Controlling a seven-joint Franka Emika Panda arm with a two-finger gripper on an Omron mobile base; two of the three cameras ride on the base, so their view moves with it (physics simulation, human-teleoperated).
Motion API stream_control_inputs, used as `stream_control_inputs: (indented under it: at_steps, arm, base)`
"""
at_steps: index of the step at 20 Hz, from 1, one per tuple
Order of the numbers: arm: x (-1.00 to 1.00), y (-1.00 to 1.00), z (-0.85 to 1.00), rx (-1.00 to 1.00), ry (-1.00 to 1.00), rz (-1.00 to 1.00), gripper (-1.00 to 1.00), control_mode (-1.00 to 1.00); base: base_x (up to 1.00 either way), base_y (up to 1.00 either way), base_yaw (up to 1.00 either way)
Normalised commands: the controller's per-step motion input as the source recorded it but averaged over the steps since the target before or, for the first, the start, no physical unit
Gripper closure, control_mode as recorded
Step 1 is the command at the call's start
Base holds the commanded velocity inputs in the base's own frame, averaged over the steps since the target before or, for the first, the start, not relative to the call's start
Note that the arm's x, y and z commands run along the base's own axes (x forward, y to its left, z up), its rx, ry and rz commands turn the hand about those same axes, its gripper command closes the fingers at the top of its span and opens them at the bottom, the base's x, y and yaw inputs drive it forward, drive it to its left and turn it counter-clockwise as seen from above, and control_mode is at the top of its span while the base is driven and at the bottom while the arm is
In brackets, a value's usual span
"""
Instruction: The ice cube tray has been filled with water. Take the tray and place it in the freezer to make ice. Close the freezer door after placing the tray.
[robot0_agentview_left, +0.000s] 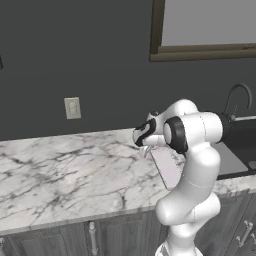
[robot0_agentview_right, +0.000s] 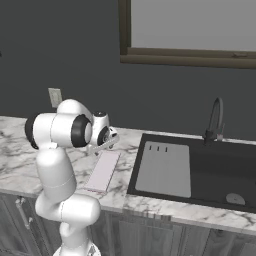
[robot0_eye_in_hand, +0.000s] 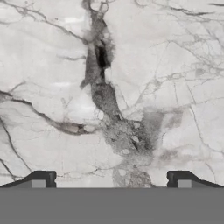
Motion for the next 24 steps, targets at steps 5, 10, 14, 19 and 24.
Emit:
stream_control_inputs:
  at_steps: [5,10,14,19,24]
  arm:
    - [-0.2,0.0,-0.38,-0.03,0.0,0.02,-1.0,-1.0]
    - [-0.46,-0.07,-0.34,-0.01,0.0,0.01,-1.0,-1.0]
    - [-0.63,-0.23,-0.27,0.0,0.0,0.0,-1.0,-1.0]
    - [-0.45,-0.38,-0.15,0.0,0.0,0.01,-1.0,-1.0]
    - [-0.27,-0.53,-0.13,0.0,0.0,0.05,-1.0,-1.0]
  base:
    - [0.0,0.0,0.0]
    - [0.0,0.0,0.0]
    - [0.0,0.0,0.0]
    - [0.0,0.0,0.0]
    - [0.0,0.0,0.0]
